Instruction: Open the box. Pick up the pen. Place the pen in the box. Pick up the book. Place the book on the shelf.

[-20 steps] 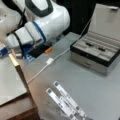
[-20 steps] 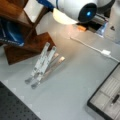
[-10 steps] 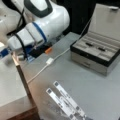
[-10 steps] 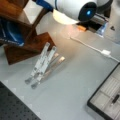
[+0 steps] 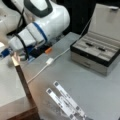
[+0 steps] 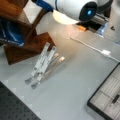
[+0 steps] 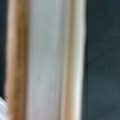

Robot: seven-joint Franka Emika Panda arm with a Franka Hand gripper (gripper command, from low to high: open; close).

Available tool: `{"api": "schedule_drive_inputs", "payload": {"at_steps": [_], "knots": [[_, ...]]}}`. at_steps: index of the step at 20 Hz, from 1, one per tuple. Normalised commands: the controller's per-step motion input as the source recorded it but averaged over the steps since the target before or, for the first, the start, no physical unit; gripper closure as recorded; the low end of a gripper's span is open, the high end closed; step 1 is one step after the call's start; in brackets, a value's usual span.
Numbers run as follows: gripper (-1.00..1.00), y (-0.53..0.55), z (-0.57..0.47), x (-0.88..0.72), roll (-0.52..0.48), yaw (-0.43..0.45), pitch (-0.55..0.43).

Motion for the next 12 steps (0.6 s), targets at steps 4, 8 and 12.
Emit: {"api": "schedule_drive_inputs", "payload": {"at_steps": [4,8,12], "knots": [[-1.00,0.77,0.12,0.29,0.202,-0.333,-0.019],[-1.00,0.72,0.15,0.45,0.228,-0.401,-0.034],[-1.00,0.56,0.06,0.52,0.304,-0.518,-0.068]]}}
